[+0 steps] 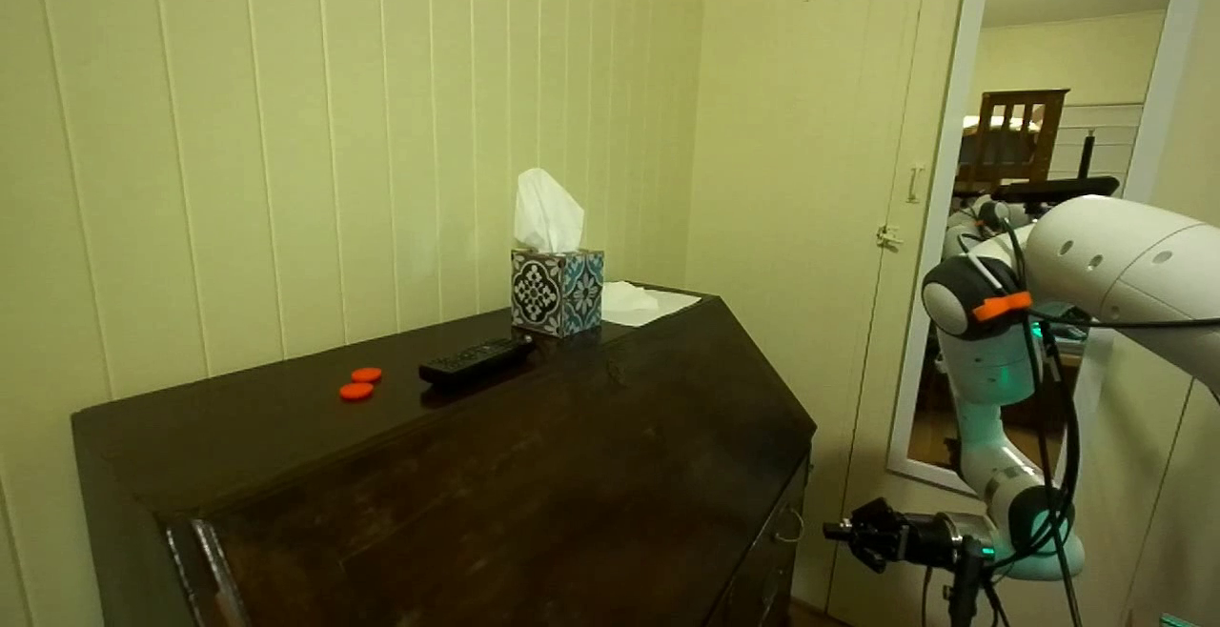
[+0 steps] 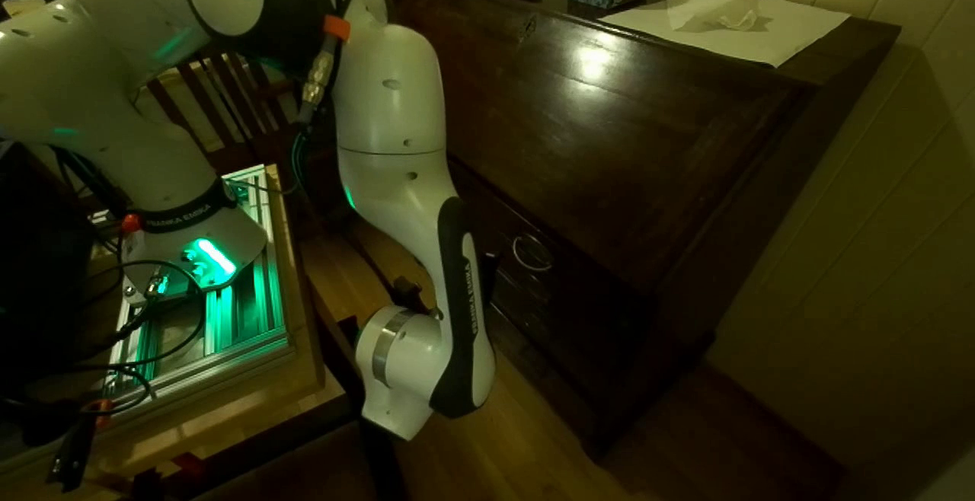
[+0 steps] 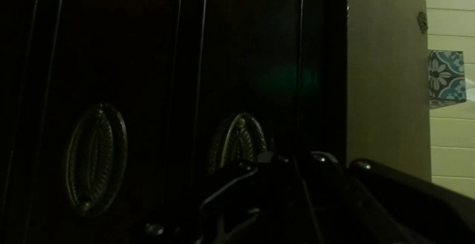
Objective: Open the topmost drawer on the right fully
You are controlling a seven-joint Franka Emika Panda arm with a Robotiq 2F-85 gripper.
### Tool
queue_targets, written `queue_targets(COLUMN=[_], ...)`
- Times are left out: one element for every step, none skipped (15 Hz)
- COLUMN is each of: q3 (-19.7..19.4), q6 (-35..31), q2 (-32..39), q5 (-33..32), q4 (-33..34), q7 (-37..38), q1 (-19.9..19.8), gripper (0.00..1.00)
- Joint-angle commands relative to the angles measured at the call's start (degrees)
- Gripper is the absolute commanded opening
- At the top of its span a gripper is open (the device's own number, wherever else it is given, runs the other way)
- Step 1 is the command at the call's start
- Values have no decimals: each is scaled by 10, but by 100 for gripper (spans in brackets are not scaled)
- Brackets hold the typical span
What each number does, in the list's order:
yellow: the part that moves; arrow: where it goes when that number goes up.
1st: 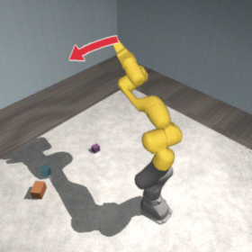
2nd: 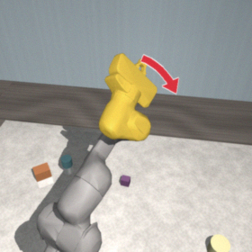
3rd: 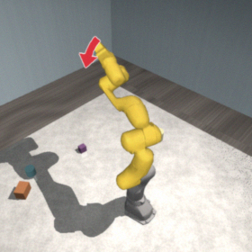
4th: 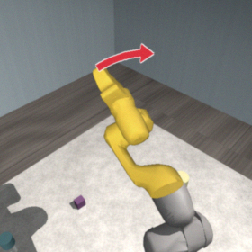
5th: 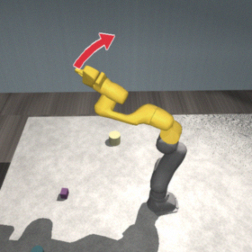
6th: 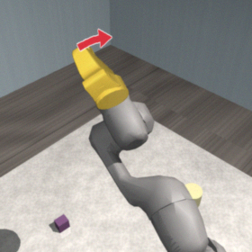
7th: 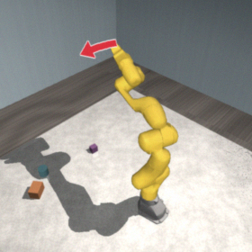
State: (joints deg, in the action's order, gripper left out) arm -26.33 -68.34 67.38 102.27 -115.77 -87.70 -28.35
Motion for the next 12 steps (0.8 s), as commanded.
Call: queue_targets(q3=[-5, -5, -7, -8, -9, -11, -13, -16, -18, -19, -20, -20], q6=[9, 5, -4, -8, -13, -17, -26, -30, -37, -36, -39, -38], q2=[-15, -16, -18, -19, -20, -23, -26, -28, -30, -29, -30, -29], q5=[-20, -17, -12, -9, -6, -5, 0, 1, 5, 4, 8, 9], q4=[-17, -19, -22, -24, -29, -36, -44, -50, -54, -53, -53, -50], q7=[-3, -2, 1, 6, 10, 14, 17, 21, 20, 20, 18, 19], q1=[5, 7, 10, 11, 12, 14, 16, 15, 15, 12, 11, 8], gripper=[1, 1, 1, 1, 31, 32, 37, 44, 51, 58, 65, 71])
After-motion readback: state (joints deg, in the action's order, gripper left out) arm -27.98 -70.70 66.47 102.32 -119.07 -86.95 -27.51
